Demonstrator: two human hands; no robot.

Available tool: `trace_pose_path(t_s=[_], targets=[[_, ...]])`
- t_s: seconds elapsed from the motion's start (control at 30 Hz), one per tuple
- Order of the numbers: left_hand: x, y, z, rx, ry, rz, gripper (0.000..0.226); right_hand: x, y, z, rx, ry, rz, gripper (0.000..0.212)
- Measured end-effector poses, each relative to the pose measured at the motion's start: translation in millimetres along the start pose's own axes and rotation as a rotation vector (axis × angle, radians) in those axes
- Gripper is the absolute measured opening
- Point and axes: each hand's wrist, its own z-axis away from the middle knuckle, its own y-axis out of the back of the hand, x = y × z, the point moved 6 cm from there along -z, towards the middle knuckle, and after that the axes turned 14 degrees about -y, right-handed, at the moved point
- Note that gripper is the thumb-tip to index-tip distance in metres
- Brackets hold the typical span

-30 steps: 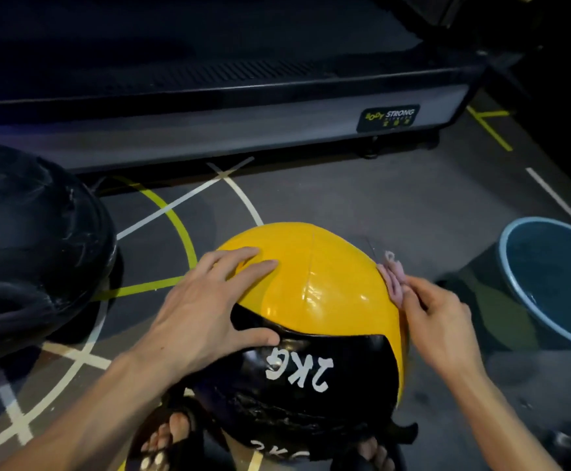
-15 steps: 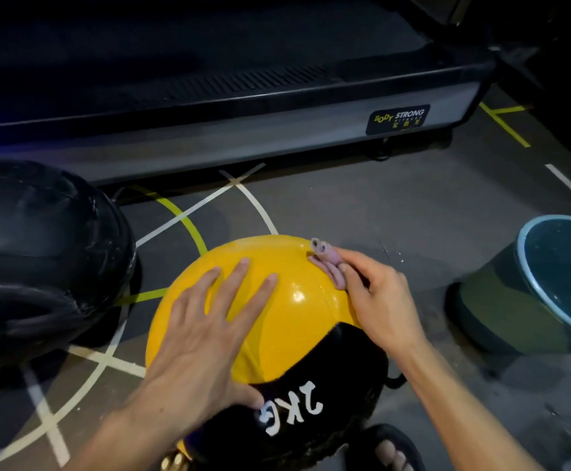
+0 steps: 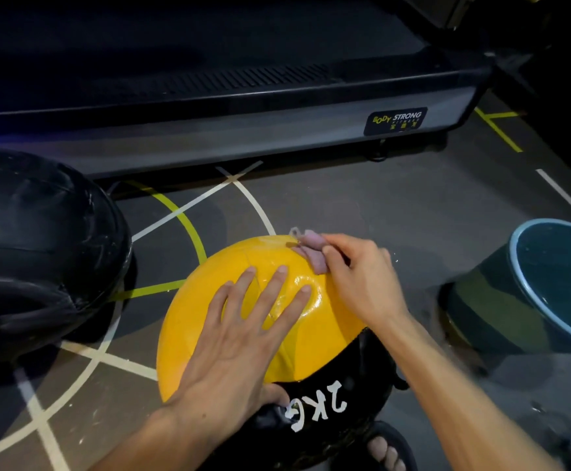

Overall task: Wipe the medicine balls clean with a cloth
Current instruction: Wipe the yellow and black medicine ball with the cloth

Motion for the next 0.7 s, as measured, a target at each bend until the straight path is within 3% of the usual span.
trace_pose_path(t_s=[0.07,0.27,0.5,0.7], targets=[[2.2,-1.7,-1.4,-0.008,-0.014,0.007,0.152,8.4,3.8,3.0,0.006,-0.022,-0.02,0.029],[20.5,13.3,-29.3,-0.023,-0.092,0.053,0.136,79.3,42.1,-3.9,0.046,-0.342,0.077,0.026],[7.7,13.2,-29.0,0.014,-0.096,0.02,0.132,-9.0,9.8,-15.2,-0.085,0.012,0.09,0.028],[-12.5,4.7,-14.1,0.101,-0.224,0.03,0.136,60.4,31.0,-20.8,-0.024,-0.209,0.162,0.026]])
